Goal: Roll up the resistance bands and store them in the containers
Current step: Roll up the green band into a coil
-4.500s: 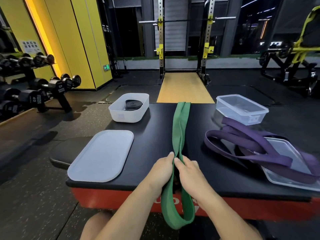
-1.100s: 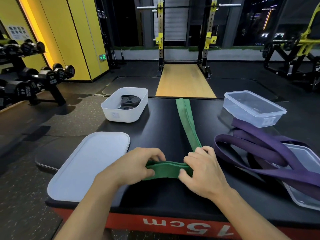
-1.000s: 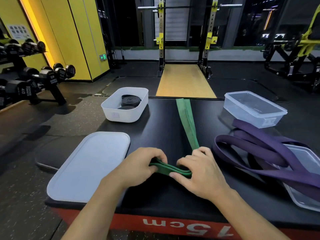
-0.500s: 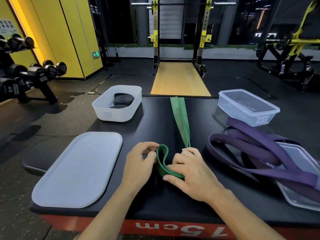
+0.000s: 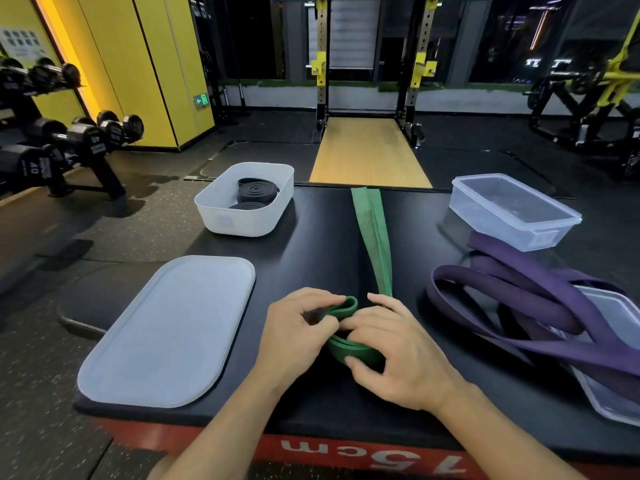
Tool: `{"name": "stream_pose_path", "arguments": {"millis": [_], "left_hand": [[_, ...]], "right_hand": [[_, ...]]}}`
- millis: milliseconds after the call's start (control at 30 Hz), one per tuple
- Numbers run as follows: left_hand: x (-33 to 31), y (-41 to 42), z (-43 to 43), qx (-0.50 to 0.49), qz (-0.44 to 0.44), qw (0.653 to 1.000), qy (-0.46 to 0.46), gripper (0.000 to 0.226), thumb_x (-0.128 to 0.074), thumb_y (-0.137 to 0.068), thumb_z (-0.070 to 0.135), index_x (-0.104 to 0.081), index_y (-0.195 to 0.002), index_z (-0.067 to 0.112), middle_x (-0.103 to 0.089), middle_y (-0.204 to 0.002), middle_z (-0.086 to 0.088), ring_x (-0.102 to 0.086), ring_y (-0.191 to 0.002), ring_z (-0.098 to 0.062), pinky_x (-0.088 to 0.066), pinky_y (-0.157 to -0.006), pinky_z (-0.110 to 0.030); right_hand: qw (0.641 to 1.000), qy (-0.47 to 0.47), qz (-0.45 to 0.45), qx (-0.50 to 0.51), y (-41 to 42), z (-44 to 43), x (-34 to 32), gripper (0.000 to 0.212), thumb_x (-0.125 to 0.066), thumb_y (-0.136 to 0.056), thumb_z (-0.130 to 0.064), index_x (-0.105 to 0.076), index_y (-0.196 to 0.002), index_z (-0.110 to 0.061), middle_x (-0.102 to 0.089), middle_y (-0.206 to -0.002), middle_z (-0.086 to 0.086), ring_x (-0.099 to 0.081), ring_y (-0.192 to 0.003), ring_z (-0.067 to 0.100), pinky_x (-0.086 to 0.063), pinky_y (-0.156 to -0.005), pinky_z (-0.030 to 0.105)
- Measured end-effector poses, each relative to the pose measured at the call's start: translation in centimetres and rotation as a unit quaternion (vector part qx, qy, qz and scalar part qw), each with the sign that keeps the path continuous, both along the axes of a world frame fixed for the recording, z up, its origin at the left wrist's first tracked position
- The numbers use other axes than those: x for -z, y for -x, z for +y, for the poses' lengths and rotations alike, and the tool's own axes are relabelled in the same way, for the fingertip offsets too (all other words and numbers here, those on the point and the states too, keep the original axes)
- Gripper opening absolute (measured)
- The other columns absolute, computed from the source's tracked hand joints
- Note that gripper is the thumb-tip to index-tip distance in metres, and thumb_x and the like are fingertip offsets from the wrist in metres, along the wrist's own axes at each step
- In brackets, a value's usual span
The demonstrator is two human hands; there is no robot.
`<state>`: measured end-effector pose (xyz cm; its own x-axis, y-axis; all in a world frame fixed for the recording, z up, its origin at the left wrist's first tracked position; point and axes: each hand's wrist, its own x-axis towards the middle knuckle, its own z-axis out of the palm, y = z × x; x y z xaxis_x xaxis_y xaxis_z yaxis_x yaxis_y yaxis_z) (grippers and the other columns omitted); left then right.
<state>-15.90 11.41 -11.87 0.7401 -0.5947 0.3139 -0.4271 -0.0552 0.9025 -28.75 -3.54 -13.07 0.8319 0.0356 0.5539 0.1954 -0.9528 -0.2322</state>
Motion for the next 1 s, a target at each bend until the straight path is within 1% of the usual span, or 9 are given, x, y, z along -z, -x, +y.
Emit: {"name": "stream_pose_path", "arguments": {"millis": [133, 267, 400, 467, 567, 700, 833, 900, 1000], "left_hand": [[0.0, 0.2, -0.1, -0.021, 0.004, 1.0, -0.002, 0.032, -0.062, -0.071, 0.009, -0.081, -0.091, 0.026, -0.076, -0.095, 0.011, -0.074, -0.097, -0.01, -0.06, -0.089, -0.035], [-0.3, 0.4, 0.0, -0.011, 0.038, 0.999, -0.003, 0.032, -0.064, -0.077, -0.003, -0.075, -0.091, 0.023, -0.078, -0.094, 0.01, -0.074, -0.097, -0.008, -0.059, -0.095, -0.038], [-0.3, 0.4, 0.0, 0.002, 0.031, 0.999, -0.016, 0.029, -0.06, -0.073, 0.008, -0.077, -0.091, 0.023, -0.079, -0.092, 0.01, -0.075, -0.095, -0.009, -0.059, -0.093, -0.037], [-0.4, 0.5, 0.1, 0.006, 0.031, 0.999, -0.017, 0.028, -0.06, -0.072, 0.009, -0.077, -0.089, 0.023, -0.079, -0.091, 0.009, -0.075, -0.094, -0.011, -0.06, -0.091, -0.037], [-0.4, 0.5, 0.1, 0.016, 0.039, 0.999, -0.016, 0.029, -0.062, -0.078, -0.003, -0.079, -0.087, 0.02, -0.079, -0.088, 0.007, -0.076, -0.091, -0.012, -0.061, -0.089, -0.039], [-0.4, 0.3, 0.3, 0.029, 0.05, 0.998, -0.029, 0.03, -0.064, -0.08, -0.005, -0.076, -0.092, 0.02, -0.079, -0.093, 0.008, -0.074, -0.097, -0.008, -0.059, -0.091, -0.033], [-0.6, -0.6, 0.5, 0.066, 0.069, 0.994, -0.043, 0.023, -0.073, -0.085, -0.003, -0.073, -0.094, 0.018, -0.079, -0.097, 0.006, -0.074, -0.099, -0.009, -0.057, -0.093, -0.027], [-0.7, -1.1, 0.7, 0.083, 0.088, 0.992, -0.045, 0.019, -0.081, -0.084, 0.003, -0.073, -0.096, 0.016, -0.079, -0.098, 0.002, -0.075, -0.099, -0.012, -0.057, -0.092, -0.025], [-1.1, -1.7, 0.7, 0.09, 0.118, 0.986, -0.074, 0.027, -0.085, -0.083, 0.011, -0.074, -0.106, 0.02, -0.079, -0.102, 0.005, -0.074, -0.1, -0.009, -0.055, -0.089, -0.02]], "right_hand": [[0.999, 0.008, -0.018, 0.044, -0.1, 0.1, 0.0, 0.012, -0.073, -0.078, -0.031, -0.067, -0.083, -0.022, -0.065, -0.091, -0.016, -0.061, -0.092, 0.007, -0.032, -0.119, 0.041], [0.996, 0.013, -0.019, 0.086, -0.3, 0.2, 0.0, 0.013, -0.071, -0.075, -0.034, -0.065, -0.078, -0.023, -0.066, -0.094, -0.019, -0.062, -0.097, 0.007, -0.026, -0.121, 0.045], [0.995, 0.011, -0.003, 0.096, -0.3, 0.0, 0.1, 0.012, -0.07, -0.076, -0.036, -0.067, -0.08, -0.025, -0.065, -0.09, -0.02, -0.061, -0.098, 0.006, -0.024, -0.122, 0.044], [0.995, 0.005, -0.001, 0.102, -0.2, -0.1, 0.1, 0.013, -0.07, -0.076, -0.037, -0.068, -0.082, -0.026, -0.066, -0.09, -0.02, -0.061, -0.097, 0.006, -0.024, -0.123, 0.044], [0.995, 0.0, 0.004, 0.102, -0.2, 0.0, 0.0, 0.018, -0.071, -0.074, -0.039, -0.072, -0.089, -0.028, -0.067, -0.093, -0.022, -0.061, -0.098, 0.004, -0.023, -0.123, 0.045], [0.997, 0.006, 0.007, 0.082, -0.1, 0.1, 0.2, 0.026, -0.072, -0.076, -0.043, -0.077, -0.098, -0.029, -0.069, -0.102, -0.022, -0.06, -0.1, 0.002, -0.023, -0.123, 0.045], [0.997, -0.003, 0.01, 0.071, -0.2, -0.4, 0.4, 0.04, -0.068, -0.084, -0.065, -0.077, -0.104, -0.031, -0.07, -0.107, -0.024, -0.058, -0.092, 0.0, -0.026, -0.119, 0.038], [0.998, -0.003, 0.007, 0.065, -0.3, -0.5, 0.4, 0.039, -0.065, -0.087, -0.065, -0.076, -0.106, -0.033, -0.069, -0.109, -0.026, -0.056, -0.089, 0.002, -0.028, -0.117, 0.037], [0.998, -0.001, -0.001, 0.061, -0.3, -0.6, 0.5, 0.039, -0.064, -0.088, -0.063, -0.075, -0.11, -0.034, -0.067, -0.113, -0.027, -0.052, -0.09, 0.004, -0.029, -0.114, 0.037]]}}
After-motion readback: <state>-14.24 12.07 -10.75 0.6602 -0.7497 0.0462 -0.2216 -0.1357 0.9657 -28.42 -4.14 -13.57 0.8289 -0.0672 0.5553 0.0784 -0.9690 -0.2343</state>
